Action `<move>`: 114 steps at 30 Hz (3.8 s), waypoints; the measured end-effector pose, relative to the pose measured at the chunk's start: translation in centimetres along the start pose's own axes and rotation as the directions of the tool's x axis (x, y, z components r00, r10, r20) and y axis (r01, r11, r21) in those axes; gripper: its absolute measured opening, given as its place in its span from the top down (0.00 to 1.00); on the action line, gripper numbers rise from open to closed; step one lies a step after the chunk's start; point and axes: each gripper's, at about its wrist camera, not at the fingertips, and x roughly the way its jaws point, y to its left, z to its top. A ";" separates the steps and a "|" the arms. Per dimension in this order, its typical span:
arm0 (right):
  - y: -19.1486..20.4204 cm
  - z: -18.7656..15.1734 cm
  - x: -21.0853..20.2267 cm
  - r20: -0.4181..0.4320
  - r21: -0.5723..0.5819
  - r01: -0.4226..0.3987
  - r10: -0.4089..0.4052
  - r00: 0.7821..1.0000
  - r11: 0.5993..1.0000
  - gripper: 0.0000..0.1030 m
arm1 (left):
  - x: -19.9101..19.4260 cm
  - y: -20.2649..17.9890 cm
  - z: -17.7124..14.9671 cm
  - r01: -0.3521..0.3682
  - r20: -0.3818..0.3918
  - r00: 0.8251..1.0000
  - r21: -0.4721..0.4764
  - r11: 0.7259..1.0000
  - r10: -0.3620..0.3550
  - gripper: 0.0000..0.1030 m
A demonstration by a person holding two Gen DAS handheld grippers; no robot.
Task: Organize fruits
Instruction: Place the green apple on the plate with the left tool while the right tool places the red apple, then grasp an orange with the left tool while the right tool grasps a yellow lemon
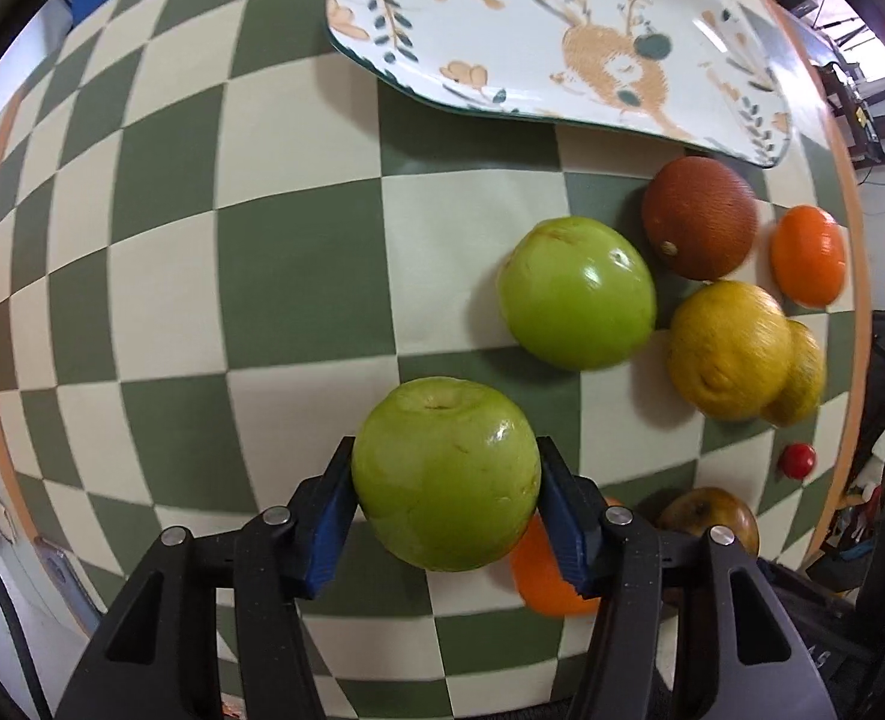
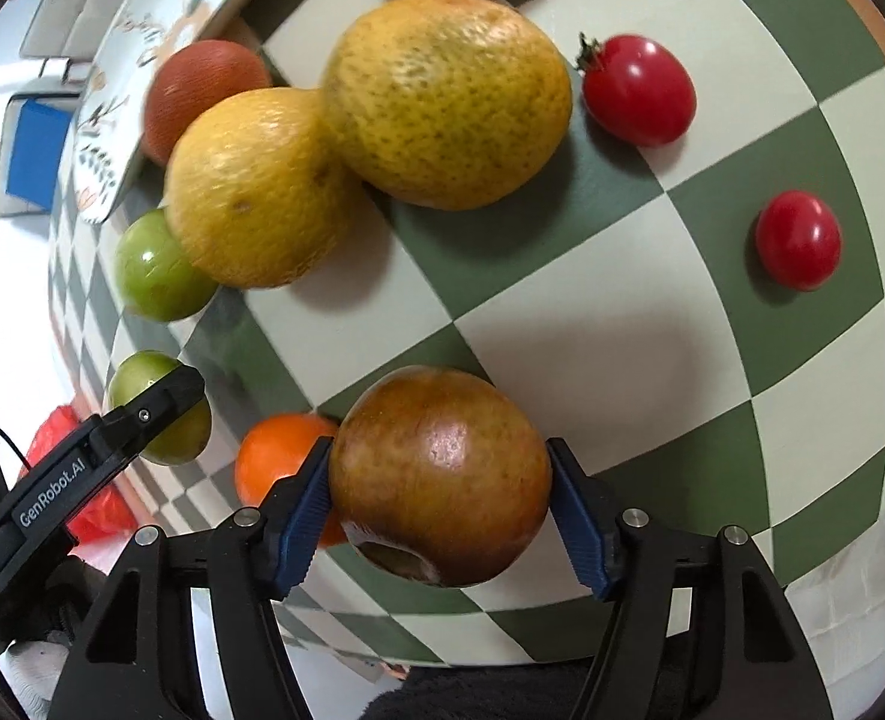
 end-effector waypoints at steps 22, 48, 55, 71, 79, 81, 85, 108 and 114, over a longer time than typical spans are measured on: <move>16.7 21.6 -8.9 0.067 -0.407 -0.011 0.042 0.997 0.913 0.32 | -4.1 0.8 20.5 0.235 0.042 0.972 -0.262 0.936 -0.232 0.48; 17.8 21.4 -10.3 0.180 -0.464 0.159 -0.083 0.980 0.872 0.09 | -4.4 1.4 21.8 0.133 0.069 0.990 -0.229 0.964 -0.120 0.14; 16.5 16.7 -13.4 0.385 -0.453 0.366 -0.191 0.903 0.813 0.08 | -7.6 0.9 17.7 -0.018 0.190 0.980 -0.192 0.981 0.055 0.14; 13.6 6.3 -21.6 0.567 -0.385 0.444 -0.172 0.806 0.809 0.08 | -14.8 -1.6 6.2 -0.102 0.403 0.900 -0.169 0.980 0.164 0.14; 12.9 -0.1 -26.1 0.620 -0.398 0.434 -0.112 0.777 0.808 0.08 | -18.7 -3.5 1.1 -0.109 0.471 0.866 -0.142 0.984 0.164 0.14; 12.8 -1.5 -27.0 0.632 -0.405 0.433 -0.096 0.769 0.806 0.08 | -19.6 -3.9 0.0 -0.112 0.484 0.860 -0.129 0.985 0.162 0.14; 12.8 -4.2 -28.8 0.640 -0.417 0.416 -0.064 0.766 0.808 0.08 | -21.1 -4.3 -1.8 -0.124 0.513 0.842 -0.115 0.986 0.166 0.14; 7.0 -0.6 -20.0 0.368 -0.418 0.249 -0.088 0.926 0.874 0.08 | -7.2 -2.9 -2.6 -0.092 0.155 0.981 -0.145 0.985 0.114 0.00; 5.8 2.0 -14.4 0.260 -0.432 0.254 -0.150 0.954 0.865 0.10 | 2.0 -4.3 -4.2 -0.035 -0.065 0.998 -0.146 0.989 0.025 0.06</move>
